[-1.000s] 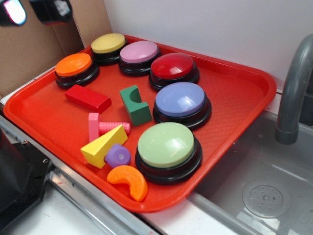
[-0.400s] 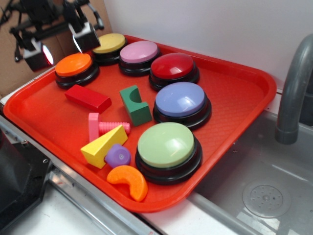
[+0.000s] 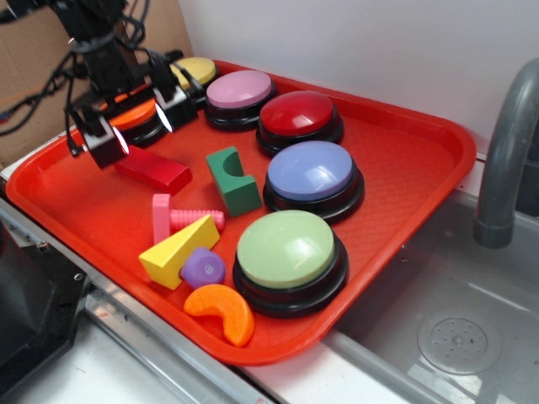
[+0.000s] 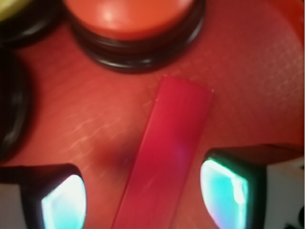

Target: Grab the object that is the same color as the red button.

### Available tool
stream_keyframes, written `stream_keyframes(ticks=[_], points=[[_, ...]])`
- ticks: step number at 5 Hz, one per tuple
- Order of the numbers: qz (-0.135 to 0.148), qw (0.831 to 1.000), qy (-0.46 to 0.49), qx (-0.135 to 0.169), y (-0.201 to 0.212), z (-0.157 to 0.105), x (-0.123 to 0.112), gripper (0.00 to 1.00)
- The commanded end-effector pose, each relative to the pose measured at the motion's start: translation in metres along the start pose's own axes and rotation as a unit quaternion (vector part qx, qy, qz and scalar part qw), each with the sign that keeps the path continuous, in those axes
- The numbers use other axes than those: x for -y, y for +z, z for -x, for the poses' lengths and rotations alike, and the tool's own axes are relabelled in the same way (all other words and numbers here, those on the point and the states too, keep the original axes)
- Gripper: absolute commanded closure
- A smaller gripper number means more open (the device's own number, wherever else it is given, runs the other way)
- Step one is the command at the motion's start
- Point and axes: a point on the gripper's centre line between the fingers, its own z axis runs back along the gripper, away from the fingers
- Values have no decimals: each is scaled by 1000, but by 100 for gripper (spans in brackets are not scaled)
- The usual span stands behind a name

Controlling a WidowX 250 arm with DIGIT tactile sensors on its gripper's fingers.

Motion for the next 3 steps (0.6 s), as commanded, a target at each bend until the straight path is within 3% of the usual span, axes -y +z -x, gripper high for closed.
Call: stream_keyframes(ticks=[1, 2, 3], points=[[-7, 997, 80, -5, -20, -15, -6, 0], [-11, 996, 87, -9, -24, -15, -6, 0], [-17, 999, 37, 13, -24, -12, 0, 80]])
